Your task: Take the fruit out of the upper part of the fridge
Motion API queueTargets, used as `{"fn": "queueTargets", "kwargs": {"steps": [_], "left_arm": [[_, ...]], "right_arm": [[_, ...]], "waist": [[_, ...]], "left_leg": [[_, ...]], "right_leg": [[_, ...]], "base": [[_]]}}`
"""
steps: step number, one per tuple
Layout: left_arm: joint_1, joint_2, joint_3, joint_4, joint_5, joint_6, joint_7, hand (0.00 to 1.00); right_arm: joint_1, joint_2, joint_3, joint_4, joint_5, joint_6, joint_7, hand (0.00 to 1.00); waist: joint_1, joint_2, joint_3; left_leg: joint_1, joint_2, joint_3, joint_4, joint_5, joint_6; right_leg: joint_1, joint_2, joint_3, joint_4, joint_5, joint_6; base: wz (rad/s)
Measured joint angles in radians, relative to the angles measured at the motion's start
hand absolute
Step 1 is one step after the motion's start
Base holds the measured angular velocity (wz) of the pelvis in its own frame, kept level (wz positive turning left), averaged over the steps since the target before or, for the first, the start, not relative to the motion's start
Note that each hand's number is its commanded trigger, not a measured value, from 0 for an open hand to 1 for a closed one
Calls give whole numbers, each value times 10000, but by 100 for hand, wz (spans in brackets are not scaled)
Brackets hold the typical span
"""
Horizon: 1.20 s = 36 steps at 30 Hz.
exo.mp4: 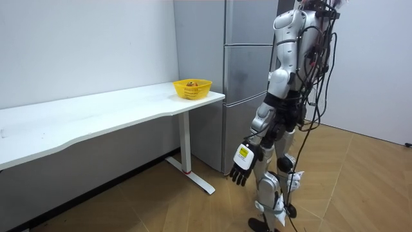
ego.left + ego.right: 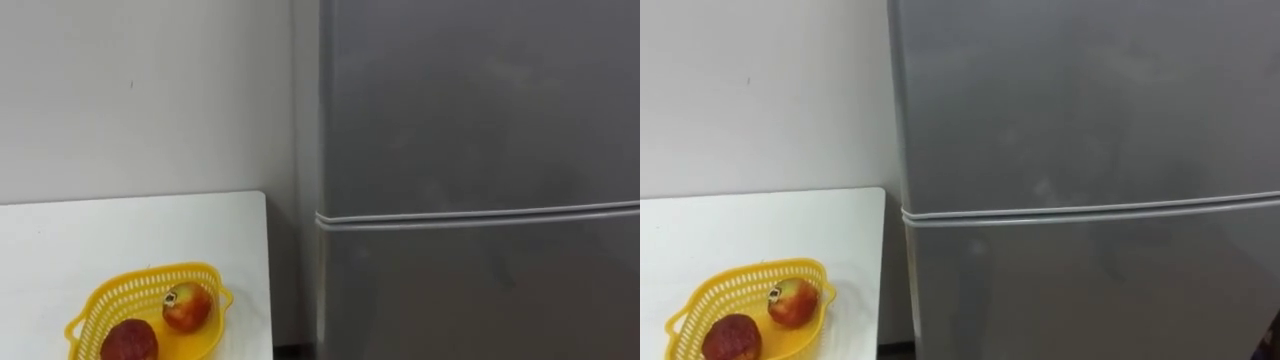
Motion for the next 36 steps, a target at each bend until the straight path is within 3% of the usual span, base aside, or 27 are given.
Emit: {"fn": "queueTargets", "kwargs": {"steps": [11, 18, 23, 29, 32, 36], "left_arm": [[219, -14, 12, -166, 19, 52, -340, 0], [224, -12, 140, -178, 40, 297, -647, 0], [238, -81, 140, -158, 118, 516, -834, 0], [207, -262, 515, 172, 593, 678, -956, 0], [169, -302, 529, 236, 605, 851, -991, 0], [94, -334, 530, 308, 608, 939, -1008, 0]], "right_arm": [[133, 244, 19, 3439, 1113, 28, 1175, 0], [74, 304, 199, 5118, 1418, 452, 2602, 0], [-84, 338, 563, 6580, 2720, 958, 4288, 0], [-98, 410, 838, 7207, 3122, 1257, 6155, 0], [-66, 414, 1173, 7277, 3092, 1518, 6792, 0], [-99, 410, 1531, 7415, 3072, 1558, 7273, 0]], "waist": [[-16, 30, 16], [206, 34, -11], [270, 56, 15], [259, 72, 22], [251, 66, 27], [289, 65, 29]], "left_leg": [[423, -34, -138, -127, -1, -2], [471, -52, -200, -144, -1, -1], [495, -97, -391, -97, -2, 0], [494, -122, -476, -18, -5, 2], [498, -151, -600, 18, -6, 4], [539, -153, -604, 43, -11, 11]], "right_leg": [[469, 12, -36, -274, -40, 13], [525, -5, -84, -280, -53, 24], [642, -44, -214, -290, -112, 41], [661, -79, -271, -276, -152, 49], [741, -112, -404, -281, -160, 62], [824, -119, -465, -265, -178, 69]], "base": [[2], [2], [9], [1], [11], [6]]}}
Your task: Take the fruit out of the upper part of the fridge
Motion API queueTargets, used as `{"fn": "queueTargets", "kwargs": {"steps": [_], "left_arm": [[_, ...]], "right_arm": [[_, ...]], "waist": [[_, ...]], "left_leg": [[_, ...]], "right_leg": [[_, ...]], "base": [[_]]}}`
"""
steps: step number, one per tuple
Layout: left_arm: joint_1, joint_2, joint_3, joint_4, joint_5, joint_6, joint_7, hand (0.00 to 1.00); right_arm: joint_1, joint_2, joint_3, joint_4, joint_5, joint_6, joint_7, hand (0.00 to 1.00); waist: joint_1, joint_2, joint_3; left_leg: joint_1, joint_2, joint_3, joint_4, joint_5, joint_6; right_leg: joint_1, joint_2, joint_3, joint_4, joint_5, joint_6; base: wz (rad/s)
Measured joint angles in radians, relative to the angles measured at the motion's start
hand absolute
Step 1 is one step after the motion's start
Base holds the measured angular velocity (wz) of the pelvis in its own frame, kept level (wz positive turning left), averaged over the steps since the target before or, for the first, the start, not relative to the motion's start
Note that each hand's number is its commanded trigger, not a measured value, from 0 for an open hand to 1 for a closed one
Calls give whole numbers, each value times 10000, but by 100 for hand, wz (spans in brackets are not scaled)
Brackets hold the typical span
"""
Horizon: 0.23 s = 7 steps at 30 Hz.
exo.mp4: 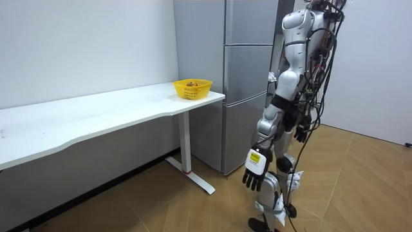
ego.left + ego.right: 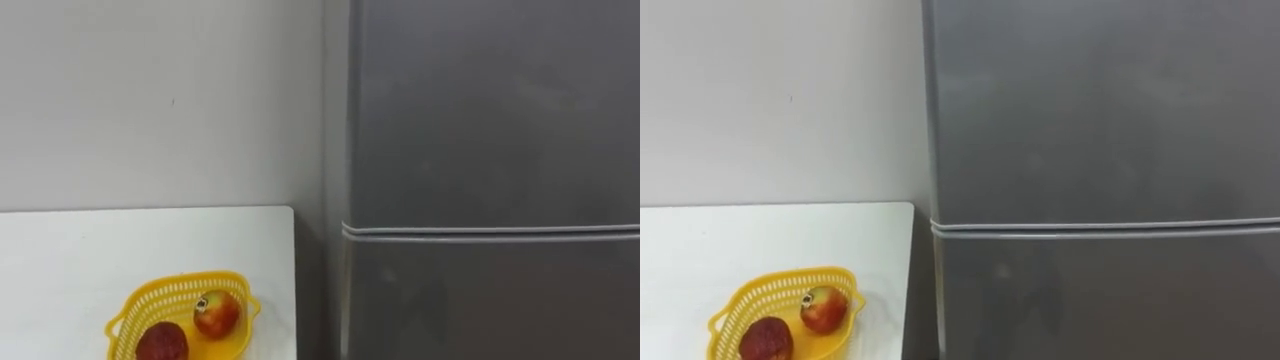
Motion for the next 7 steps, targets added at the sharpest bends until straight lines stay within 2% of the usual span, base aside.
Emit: {"fn": "queueTargets", "kwargs": {"steps": [7], "left_arm": [[-132, -9, -5, 212, 48, 168, -23, 0]], "right_arm": [[-28, -61, 360, 241, -476, 203, 492, 0]], "waist": [[-8, -23, 16]], "left_leg": [[145, -2, -16, -62, -3, 0]], "right_leg": [[135, 4, -4, -17, -15, 4]], "base": [[0]]}}
